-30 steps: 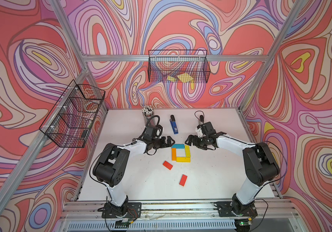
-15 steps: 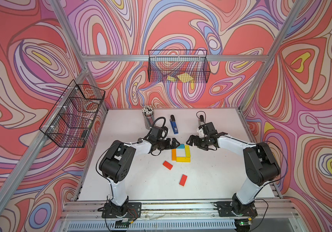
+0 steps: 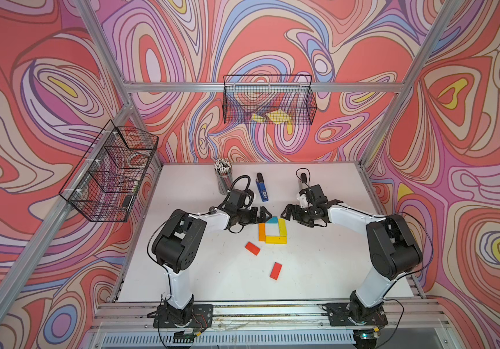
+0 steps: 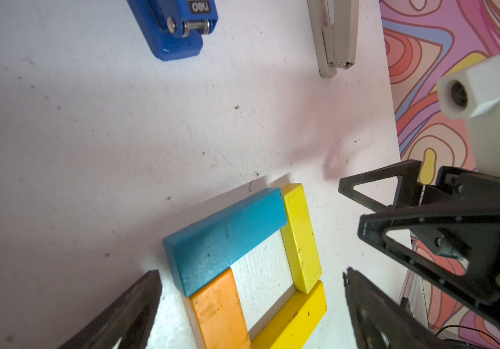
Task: Assemble the letter p with building blocks
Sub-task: Adjust the building block at the center of the board.
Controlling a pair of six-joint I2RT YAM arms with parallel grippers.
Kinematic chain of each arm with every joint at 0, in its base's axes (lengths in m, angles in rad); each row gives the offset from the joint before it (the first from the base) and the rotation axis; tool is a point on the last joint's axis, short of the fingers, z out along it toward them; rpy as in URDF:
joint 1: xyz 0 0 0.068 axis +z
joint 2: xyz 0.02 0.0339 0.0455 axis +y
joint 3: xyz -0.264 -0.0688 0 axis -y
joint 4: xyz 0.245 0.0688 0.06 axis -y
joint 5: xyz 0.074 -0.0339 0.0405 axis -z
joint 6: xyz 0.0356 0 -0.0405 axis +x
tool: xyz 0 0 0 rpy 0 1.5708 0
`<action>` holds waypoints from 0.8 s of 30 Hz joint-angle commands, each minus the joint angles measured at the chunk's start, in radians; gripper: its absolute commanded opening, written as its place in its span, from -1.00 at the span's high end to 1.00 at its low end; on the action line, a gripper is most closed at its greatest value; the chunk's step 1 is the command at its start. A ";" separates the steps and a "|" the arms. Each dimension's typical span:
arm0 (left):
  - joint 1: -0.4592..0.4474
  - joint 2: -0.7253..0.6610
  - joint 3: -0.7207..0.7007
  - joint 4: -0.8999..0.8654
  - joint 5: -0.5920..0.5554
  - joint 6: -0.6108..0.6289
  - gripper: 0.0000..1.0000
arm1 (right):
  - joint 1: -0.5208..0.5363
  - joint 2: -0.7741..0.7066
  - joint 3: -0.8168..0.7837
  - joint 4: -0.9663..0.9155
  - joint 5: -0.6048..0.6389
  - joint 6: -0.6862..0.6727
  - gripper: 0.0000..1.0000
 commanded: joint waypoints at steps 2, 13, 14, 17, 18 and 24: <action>-0.006 0.029 0.028 0.019 0.002 -0.011 -0.95 | -0.007 -0.033 -0.019 0.012 0.001 -0.009 -0.96; -0.020 0.044 0.044 0.017 0.001 -0.014 -0.95 | -0.011 -0.033 -0.026 0.015 -0.002 -0.011 -0.96; -0.020 0.046 0.046 0.016 0.000 -0.015 -0.95 | -0.010 -0.033 -0.026 0.014 -0.002 -0.011 -0.96; -0.024 0.047 0.049 0.017 0.000 -0.016 -0.95 | -0.013 -0.033 -0.026 0.014 -0.002 -0.012 -0.96; -0.024 0.046 0.048 0.017 0.001 -0.015 -0.95 | -0.012 -0.033 -0.026 0.013 -0.002 -0.012 -0.96; -0.025 0.047 0.047 0.015 -0.002 -0.014 -0.95 | -0.012 -0.030 -0.022 0.014 -0.005 -0.012 -0.96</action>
